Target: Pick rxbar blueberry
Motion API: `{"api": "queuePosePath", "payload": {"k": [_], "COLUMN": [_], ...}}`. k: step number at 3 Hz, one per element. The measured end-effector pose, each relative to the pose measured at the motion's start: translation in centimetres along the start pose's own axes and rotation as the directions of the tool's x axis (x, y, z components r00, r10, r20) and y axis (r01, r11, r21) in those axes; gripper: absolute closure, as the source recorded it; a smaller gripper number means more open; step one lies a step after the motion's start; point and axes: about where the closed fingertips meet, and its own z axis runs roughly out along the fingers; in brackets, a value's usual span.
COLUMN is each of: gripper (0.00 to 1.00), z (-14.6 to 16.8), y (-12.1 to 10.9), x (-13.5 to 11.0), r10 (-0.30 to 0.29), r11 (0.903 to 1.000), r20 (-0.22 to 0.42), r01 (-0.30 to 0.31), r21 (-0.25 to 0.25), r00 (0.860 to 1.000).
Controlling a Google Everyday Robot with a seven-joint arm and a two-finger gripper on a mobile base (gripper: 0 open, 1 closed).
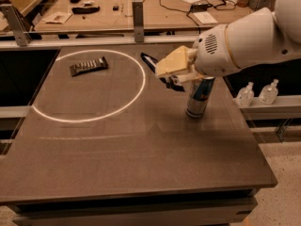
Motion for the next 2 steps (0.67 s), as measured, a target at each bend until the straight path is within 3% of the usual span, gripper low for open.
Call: {"api": "queuePosePath", "payload": {"k": [1, 2], "gripper": [1.00, 0.83], "z": [-0.28, -0.19], "y": [2.54, 2.99], "x": [0.13, 0.19], "r10": [0.006, 0.006], "r11": [0.9890, 0.9873], "r20": [-0.027, -0.032], "r01": [-0.010, -0.011], "r21": [-0.147, -0.159], "r00": [1.000, 0.999]}}
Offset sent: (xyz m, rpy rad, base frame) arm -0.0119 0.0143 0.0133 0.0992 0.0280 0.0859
